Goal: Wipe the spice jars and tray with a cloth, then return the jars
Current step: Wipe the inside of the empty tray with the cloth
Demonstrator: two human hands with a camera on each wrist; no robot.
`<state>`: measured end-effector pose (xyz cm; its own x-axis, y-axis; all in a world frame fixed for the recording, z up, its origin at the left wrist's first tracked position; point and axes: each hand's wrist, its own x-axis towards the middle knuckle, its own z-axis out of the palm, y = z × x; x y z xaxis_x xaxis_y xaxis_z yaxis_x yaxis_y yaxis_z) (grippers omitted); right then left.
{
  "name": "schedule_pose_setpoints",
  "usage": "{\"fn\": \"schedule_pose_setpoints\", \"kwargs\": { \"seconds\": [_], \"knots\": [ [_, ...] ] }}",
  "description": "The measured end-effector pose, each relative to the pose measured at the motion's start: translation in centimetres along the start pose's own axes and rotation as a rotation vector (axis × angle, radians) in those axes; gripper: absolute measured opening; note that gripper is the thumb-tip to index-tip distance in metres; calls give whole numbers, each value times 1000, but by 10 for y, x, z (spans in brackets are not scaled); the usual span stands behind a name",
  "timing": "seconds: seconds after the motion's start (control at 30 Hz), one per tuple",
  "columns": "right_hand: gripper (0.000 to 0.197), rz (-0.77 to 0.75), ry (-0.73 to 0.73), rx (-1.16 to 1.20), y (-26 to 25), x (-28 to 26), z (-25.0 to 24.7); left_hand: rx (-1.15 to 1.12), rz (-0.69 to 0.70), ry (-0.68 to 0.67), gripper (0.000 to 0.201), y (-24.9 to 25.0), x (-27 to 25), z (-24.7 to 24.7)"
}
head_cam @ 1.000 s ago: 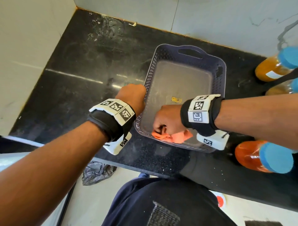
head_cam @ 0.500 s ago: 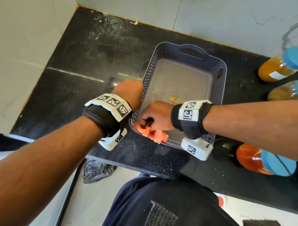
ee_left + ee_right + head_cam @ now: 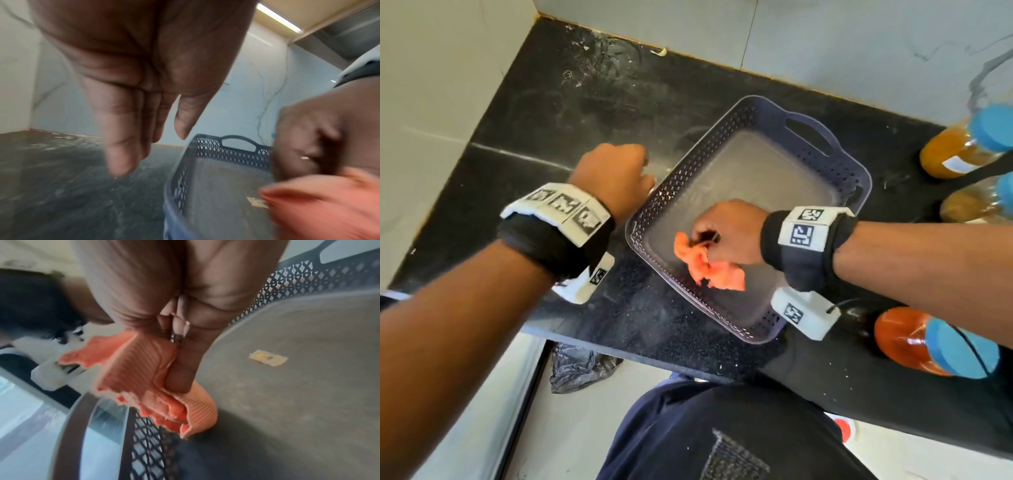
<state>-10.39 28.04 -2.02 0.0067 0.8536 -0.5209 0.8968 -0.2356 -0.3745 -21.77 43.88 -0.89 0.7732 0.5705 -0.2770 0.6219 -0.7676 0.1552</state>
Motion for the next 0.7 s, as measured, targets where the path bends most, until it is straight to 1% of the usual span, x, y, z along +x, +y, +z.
{"fn": "schedule_pose_setpoints", "kwargs": {
  "seconds": [0.03, 0.07, 0.1, 0.13, 0.17, 0.2, 0.23, 0.27, 0.3, 0.33, 0.37, 0.43, 0.47, 0.53, 0.6, 0.63, 0.67, 0.7],
  "knots": [
    [21, 25, 49, 15, -1, 8, -2, -3, -70, -24, 38, -6, -12, 1],
    [19, 43, 81, 33, -3, 15, -2, -16, -146, -92, 48, -9, -25, 3],
    [17, 53, 103, 58, -6, 20, -4, -71, -222, -206, 59, -8, -40, 6],
    [16, 50, 113, 83, -10, 25, -4, -190, -293, -341, 66, -5, -54, 11],
    [17, 36, 101, 80, -15, 28, -4, -346, -350, -451, 67, 0, -64, 16],
    [17, 2, 76, 60, -22, 31, -3, -497, -390, -510, 61, 4, -71, 24],
    [16, -27, 46, 38, -26, 32, -1, -611, -405, -511, 52, 8, -75, 33],
    [14, -48, 18, 22, -29, 32, 4, -671, -401, -469, 41, 10, -75, 42],
    [13, -61, -3, 25, -30, 31, 8, -690, -389, -392, 33, 11, -76, 50],
    [16, -58, -8, 43, -30, 28, 13, -672, -378, -321, 31, 11, -75, 55],
    [18, -51, -10, 45, -28, 25, 17, -658, -375, -280, 31, 10, -74, 62],
    [17, -49, -19, 14, -22, 15, 20, -647, -380, -257, 30, 11, -72, 66],
    [15, -49, -50, -7, -20, 9, 22, -640, -394, -236, 27, 13, -72, 64],
    [9, -68, -172, -34, -18, -11, 26, -583, -437, -174, 22, 17, -68, 57],
    [16, -131, -361, -78, -20, -29, 33, -504, -460, -92, 21, 16, -62, 50],
    [19, -167, -429, -94, -22, -36, 38, -470, -463, -60, 22, 15, -59, 47],
    [20, -201, -453, -108, -23, -39, 41, -448, -457, -35, 23, 15, -57, 44],
    [19, -225, -447, -121, -24, -39, 42, -429, -445, -16, 22, 16, -54, 43]
  ]
}}
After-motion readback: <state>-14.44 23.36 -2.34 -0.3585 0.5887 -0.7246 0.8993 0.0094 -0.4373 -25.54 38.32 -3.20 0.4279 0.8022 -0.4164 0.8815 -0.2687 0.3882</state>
